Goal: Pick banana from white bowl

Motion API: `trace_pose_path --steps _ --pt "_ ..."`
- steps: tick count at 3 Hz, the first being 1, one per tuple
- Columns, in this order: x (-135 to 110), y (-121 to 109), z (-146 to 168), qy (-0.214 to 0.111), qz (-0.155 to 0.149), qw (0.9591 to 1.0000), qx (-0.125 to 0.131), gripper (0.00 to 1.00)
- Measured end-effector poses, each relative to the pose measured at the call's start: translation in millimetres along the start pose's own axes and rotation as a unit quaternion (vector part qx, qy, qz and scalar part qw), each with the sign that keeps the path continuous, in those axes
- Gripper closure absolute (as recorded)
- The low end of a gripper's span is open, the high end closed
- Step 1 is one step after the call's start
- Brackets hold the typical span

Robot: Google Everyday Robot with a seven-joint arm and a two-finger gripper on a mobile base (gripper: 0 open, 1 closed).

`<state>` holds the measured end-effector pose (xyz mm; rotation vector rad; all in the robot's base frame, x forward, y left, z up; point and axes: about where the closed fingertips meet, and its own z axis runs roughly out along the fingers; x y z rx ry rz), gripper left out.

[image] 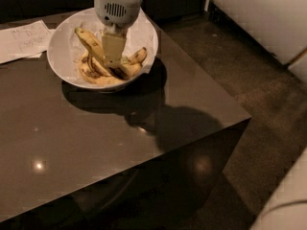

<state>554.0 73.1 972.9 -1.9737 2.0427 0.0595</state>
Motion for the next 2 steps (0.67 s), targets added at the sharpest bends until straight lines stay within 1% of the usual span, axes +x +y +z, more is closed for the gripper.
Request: trace_pose_path --steps 1,2 --pt "-0.2 6.4 -27.2 -0.006 0.008 0.9998 0.016 1.0" --pt "-0.2 6.4 -27.2 -0.006 0.008 0.9998 0.016 1.0"
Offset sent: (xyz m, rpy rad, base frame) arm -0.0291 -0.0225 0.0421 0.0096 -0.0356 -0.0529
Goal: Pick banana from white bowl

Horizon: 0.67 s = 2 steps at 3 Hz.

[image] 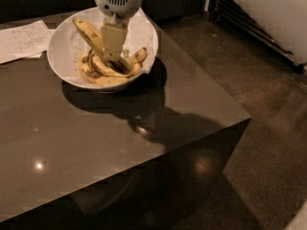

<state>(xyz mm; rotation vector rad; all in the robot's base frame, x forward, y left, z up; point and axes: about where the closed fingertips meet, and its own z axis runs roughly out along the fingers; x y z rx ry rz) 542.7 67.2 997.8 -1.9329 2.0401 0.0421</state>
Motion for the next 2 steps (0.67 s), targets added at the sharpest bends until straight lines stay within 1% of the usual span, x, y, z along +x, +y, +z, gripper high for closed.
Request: trace_pose_path --steps 1,2 --pt "1.5 6.7 -6.1 0.004 0.011 0.9999 0.0 1.0" --pt "11.3 19.6 -14.1 0.006 0.039 0.9992 0.004 1.0"
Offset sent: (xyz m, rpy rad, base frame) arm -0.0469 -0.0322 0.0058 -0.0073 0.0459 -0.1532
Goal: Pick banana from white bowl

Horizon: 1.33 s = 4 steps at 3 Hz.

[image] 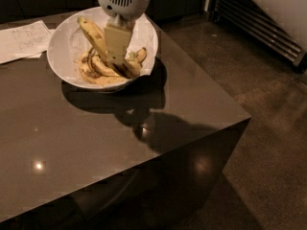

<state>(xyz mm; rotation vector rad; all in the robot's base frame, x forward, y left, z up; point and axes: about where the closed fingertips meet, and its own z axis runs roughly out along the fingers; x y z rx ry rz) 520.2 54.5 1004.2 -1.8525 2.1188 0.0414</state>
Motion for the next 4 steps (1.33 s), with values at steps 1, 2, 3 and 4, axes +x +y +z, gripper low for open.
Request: trace_pose_path --steps 1,2,3,4 --pt "11.3 12.4 -7.0 0.003 0.028 0.9996 0.005 1.0" --pt "15.8 22.6 -14.7 0.003 0.043 0.999 0.012 1.0" --pt "11.1 28.1 -25.8 0.007 0.05 0.9986 0.013 1.0" --pt "0.3 32.4 -34.3 0.008 0.055 0.9984 0.009 1.0"
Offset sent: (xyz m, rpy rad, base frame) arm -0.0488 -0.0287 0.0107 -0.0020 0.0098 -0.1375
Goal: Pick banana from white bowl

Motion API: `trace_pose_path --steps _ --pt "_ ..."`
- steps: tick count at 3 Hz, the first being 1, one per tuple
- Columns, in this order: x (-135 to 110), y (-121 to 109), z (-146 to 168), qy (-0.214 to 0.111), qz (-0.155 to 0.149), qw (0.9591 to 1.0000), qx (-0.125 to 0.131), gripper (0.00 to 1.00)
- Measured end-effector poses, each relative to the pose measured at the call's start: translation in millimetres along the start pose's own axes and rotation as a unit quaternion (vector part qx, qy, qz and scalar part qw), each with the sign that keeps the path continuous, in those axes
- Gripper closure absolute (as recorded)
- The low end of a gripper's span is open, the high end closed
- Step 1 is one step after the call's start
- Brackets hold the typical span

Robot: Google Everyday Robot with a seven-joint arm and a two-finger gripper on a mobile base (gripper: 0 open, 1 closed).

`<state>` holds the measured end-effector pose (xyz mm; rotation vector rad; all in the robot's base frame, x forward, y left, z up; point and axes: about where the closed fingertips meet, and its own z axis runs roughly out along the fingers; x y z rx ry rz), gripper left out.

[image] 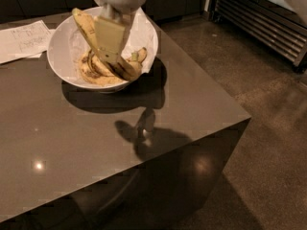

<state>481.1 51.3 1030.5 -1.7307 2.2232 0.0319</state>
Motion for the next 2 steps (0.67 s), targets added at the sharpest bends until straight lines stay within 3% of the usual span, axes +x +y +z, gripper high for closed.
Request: trace_pose_path --steps 1,2 --pt "-17.3 14.2 4.3 -0.02 0.008 0.9995 -0.023 1.0" --pt "-22.8 12.0 5.0 -0.028 0.008 0.9994 -0.019 1.0"
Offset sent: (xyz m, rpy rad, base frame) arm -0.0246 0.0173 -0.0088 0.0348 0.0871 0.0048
